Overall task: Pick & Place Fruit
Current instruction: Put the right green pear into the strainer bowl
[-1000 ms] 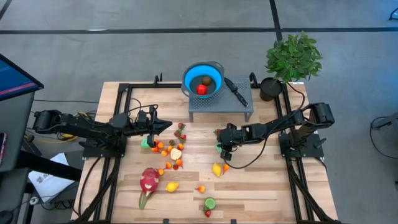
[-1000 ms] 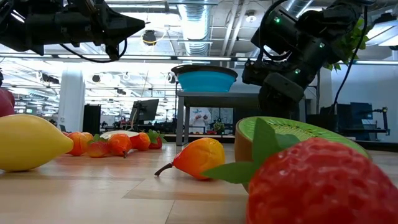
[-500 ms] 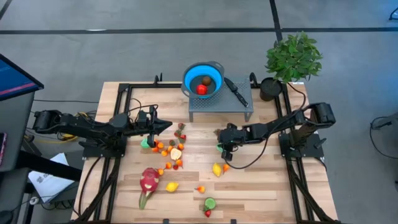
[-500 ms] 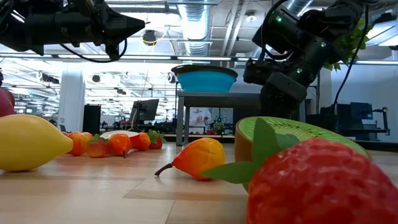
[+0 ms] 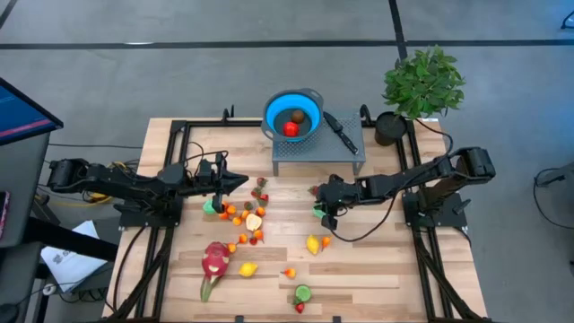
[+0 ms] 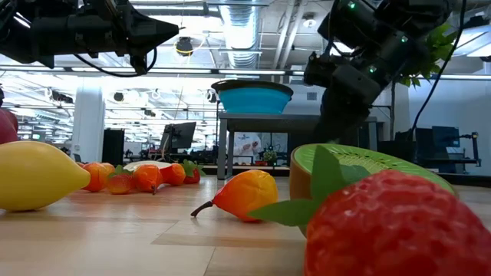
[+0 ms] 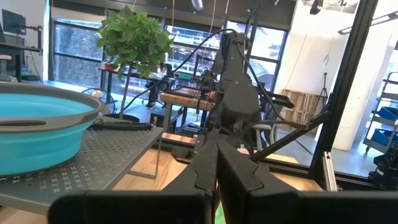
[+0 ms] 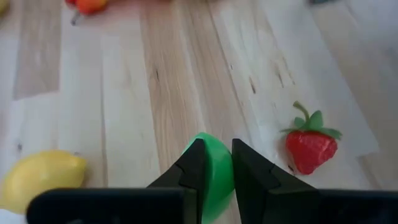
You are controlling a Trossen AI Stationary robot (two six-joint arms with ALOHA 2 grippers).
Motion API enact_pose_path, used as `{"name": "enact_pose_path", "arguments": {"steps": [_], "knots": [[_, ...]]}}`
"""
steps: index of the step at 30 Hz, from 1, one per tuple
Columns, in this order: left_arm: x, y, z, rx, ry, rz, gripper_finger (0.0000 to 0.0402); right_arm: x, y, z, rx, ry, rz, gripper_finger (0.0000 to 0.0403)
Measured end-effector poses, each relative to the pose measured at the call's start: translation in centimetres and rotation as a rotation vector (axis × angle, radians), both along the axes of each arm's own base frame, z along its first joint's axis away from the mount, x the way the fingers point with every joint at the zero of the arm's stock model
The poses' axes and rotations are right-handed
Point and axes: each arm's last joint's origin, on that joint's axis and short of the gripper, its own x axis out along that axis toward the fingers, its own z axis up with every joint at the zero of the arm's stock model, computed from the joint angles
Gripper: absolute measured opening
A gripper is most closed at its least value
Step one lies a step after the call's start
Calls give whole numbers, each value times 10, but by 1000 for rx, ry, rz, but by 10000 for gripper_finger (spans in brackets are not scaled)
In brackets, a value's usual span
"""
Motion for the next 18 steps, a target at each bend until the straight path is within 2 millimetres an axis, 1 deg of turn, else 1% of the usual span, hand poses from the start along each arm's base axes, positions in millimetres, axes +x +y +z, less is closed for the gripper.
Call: {"name": "enact_pose_path", "arguments": {"steps": [3, 7, 14, 16, 18], "knots": [[0, 0, 0, 0, 0, 0, 1, -1, 0, 6, 1, -22, 0, 48], [0, 0, 0, 0, 0, 1, 1, -2, 0, 5, 1, -12, 0, 46], [0, 0, 0, -1, 0, 5, 1, -4, 1, -7, 5, 89, 9, 47], [0, 0, 0, -1, 0, 4, 1, -8, 0, -11, 6, 140, 12, 48], [0, 0, 0, -1, 0, 4, 1, -7, 1, -11, 8, 134, 11, 48]]}}
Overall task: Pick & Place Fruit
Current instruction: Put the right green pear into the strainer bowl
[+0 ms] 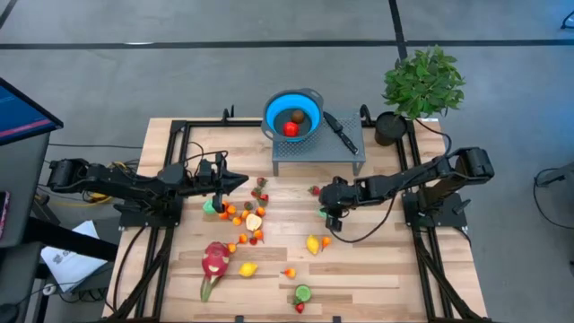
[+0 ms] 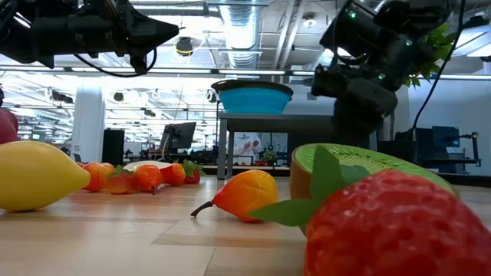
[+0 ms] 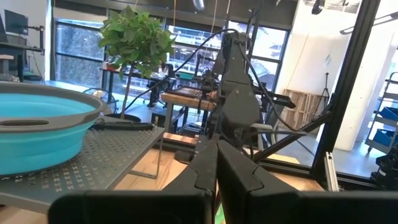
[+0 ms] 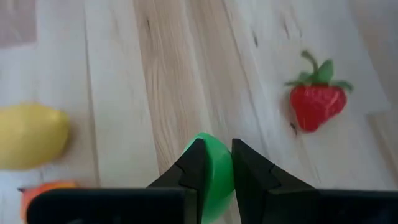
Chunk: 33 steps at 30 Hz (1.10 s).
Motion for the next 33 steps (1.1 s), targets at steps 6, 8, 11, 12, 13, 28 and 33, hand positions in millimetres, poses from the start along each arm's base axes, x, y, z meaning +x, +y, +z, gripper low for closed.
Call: {"name": "enact_pose_path", "arguments": {"steps": [6, 8, 11, 12, 13, 28, 33], "knots": [[0, 0, 0, 0, 0, 0, 1, 0, 0, -2, 2, 7, 1, 70], [0, 0, 0, 0, 0, 0, 1, 0, 0, -2, 2, 9, 1, 85], [0, 0, 0, 0, 0, -1, 1, 0, 0, -2, 3, 9, 1, 108], [0, 0, 0, 0, 0, -1, 1, 0, 0, -2, 3, 9, 2, 115], [0, 0, 0, 0, 0, -1, 1, 0, 0, -2, 3, 9, 2, 120], [0, 0, 0, 1, 0, -5, 1, 2, -2, 23, 7, 13, -15, 168], [0, 0, 0, 1, 0, -4, 1, 3, -2, 34, 3, 78, -13, 185]]}}
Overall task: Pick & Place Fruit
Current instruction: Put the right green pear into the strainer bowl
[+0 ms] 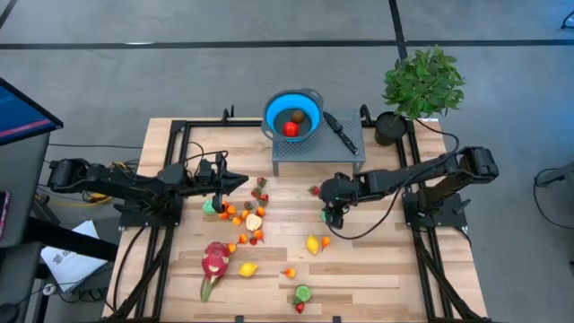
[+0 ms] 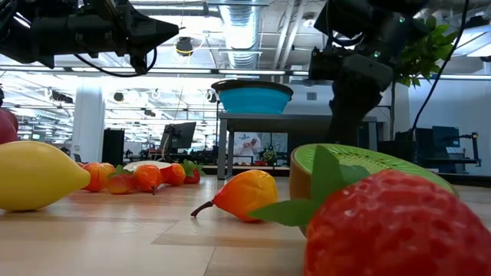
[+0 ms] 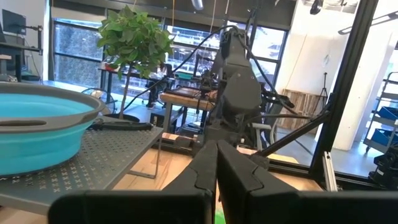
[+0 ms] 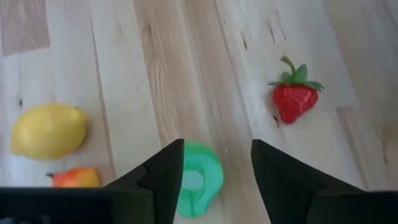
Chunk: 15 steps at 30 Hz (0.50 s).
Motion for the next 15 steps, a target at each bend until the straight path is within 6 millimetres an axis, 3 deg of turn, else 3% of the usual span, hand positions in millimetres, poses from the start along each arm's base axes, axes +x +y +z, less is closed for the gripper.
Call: {"name": "enact_pose_path", "arguments": {"steps": [9, 15], "knots": [[0, 0, 0, 0, 0, 1, 1, -8, 0, -2, 5, 94, -22, 275], [0, 0, 0, -1, 0, 5, 1, -14, -1, -5, 10, 165, -40, 288]]}}
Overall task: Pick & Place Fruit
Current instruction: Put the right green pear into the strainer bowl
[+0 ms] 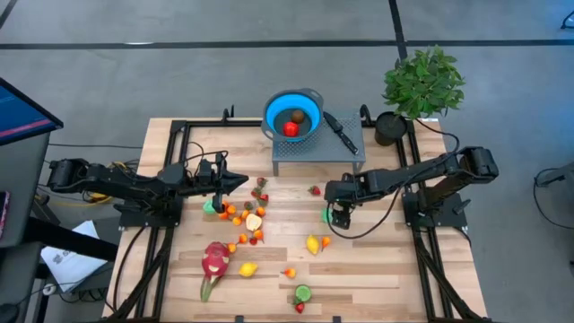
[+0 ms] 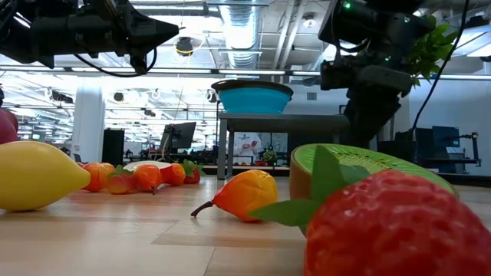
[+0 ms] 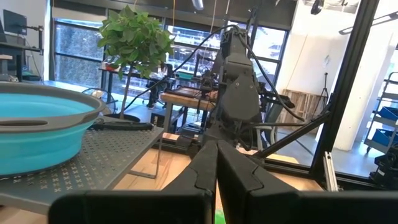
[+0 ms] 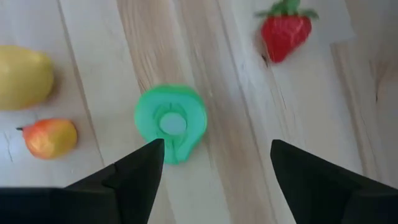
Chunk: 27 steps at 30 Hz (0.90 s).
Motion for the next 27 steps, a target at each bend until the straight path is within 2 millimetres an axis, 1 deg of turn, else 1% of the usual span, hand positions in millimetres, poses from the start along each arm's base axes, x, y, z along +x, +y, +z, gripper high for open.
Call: {"name": "enact_pose_path", "arguments": {"steps": [6, 12, 18, 23, 27], "knots": [[0, 0, 0, 0, 0, 0, 1, -4, 1, -2, 47, 45, -41, 286], [0, 0, 0, 0, 0, -1, 1, -7, 9, -5, 69, 59, -28, 286], [0, 0, 0, 0, 0, -1, 1, -11, 13, -10, 81, 63, -67, 286], [0, 0, 0, 0, 0, -1, 1, -8, 16, -9, 81, 34, -53, 286], [0, 0, 0, 0, 1, -2, 1, -7, 20, -9, 69, 18, -1, 286]]}}
